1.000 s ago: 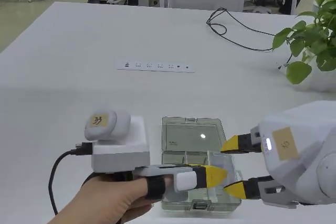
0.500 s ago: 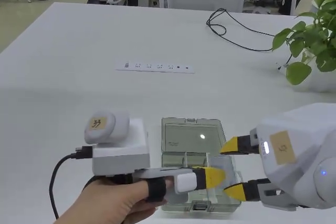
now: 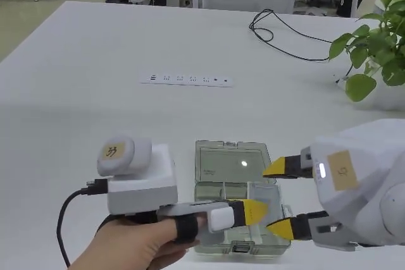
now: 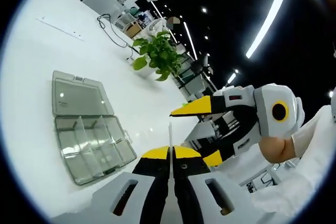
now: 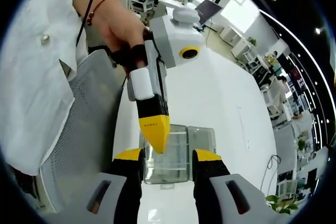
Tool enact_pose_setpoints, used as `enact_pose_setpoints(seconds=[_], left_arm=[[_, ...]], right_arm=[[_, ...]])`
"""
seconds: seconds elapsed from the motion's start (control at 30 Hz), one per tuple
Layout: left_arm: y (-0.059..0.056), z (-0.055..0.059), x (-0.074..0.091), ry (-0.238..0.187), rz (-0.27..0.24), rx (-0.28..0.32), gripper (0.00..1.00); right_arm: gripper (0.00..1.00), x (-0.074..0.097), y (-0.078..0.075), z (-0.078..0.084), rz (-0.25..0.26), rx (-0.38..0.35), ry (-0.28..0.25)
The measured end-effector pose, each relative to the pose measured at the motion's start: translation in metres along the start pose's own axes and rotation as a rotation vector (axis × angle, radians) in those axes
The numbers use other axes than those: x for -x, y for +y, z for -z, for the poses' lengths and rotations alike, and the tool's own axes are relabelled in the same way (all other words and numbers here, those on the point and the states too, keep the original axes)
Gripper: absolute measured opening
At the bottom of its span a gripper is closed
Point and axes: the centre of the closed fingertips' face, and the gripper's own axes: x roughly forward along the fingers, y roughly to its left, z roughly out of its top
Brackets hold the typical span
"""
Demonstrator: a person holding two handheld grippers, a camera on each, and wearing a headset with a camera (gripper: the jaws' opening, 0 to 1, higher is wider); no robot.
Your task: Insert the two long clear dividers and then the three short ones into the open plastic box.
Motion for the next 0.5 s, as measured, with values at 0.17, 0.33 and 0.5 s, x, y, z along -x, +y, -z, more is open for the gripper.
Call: enact_pose_setpoints(seconds=[0.17,0.33,0.5], left_arm=[[-0.006,0.006,0.003,0.042,0.024,-0.216,0.00],[-0.015,0.013,0.006,0.081,0.065,-0.415,0.00],[-0.021,0.018,0.008,0.095,0.106,-0.552,0.00]], right_arm=[[0.27,0.011,-0.006,0.000,-0.078,-0.121,-0.078],[0.19,0.018,0.005,-0.006,-0.240,-0.200,-0.153],[0.16,0.023,0.017,-0.012,-0.371,-0.241,-0.187]])
